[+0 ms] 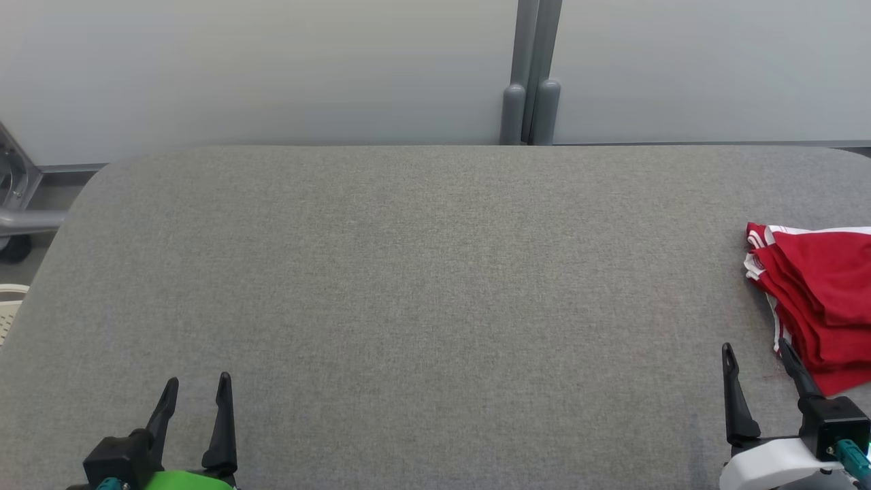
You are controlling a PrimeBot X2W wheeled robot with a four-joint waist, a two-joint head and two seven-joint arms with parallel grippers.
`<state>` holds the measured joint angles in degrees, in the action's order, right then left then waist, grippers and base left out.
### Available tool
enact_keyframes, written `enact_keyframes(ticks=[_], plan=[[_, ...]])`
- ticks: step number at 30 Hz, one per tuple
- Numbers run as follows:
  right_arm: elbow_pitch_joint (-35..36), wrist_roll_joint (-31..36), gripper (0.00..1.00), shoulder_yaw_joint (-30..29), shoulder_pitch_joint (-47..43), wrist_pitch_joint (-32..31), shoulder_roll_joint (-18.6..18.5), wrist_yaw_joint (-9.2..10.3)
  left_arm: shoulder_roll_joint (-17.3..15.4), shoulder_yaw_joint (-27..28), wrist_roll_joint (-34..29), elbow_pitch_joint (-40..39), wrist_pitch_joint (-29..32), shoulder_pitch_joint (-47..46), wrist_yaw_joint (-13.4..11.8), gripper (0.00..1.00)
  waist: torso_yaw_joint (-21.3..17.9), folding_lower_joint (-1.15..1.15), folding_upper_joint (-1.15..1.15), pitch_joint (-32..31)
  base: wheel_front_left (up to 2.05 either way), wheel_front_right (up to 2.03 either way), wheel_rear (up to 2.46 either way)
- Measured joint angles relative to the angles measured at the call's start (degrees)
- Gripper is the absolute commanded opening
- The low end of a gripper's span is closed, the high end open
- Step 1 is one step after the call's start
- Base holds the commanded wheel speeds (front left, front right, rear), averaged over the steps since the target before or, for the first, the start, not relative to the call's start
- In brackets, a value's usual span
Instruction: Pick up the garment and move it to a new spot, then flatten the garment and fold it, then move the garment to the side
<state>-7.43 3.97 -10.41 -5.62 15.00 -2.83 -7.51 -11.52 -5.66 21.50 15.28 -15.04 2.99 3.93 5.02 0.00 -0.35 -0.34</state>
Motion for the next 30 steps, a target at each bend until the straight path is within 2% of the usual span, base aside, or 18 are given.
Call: enact_keyframes(ticks=[11, 25, 26, 30], plan=[[-0.33, -0.75, 1.0, 0.05, -0.01, 0.0, 0.0, 0.0, 0.37, 0.89, -1.19, 0.36, 0.0, 0.0, 1.09, 1.0, -0.32, 0.0, 0.0, 0.09, 0.0, 0.0, 0.0], [-1.27, -0.79, 1.0, 0.26, -0.19, -0.03, 0.37, -0.02, 1.22, 0.82, -1.46, 1.32, 0.09, 0.15, 1.13, 1.0, -0.66, 0.0, 0.0, 0.38, 0.0, 0.0, 0.0], [-1.44, -0.79, 0.0, 0.3, -0.18, -0.03, 0.41, -0.02, 1.3, 0.78, -1.46, 1.48, 0.09, 0.15, 1.12, 0.0, -0.68, 0.0, 0.0, 0.38, 0.0, 0.0, 0.0], [-3.61, -0.8, 0.0, 0.31, -0.24, -0.26, 0.9, -0.02, 2.02, 0.24, -1.43, 3.48, 0.4, 0.24, 1.12, 0.0, -0.71, 0.0, 0.0, 0.38, 0.0, 0.0, 0.0]])
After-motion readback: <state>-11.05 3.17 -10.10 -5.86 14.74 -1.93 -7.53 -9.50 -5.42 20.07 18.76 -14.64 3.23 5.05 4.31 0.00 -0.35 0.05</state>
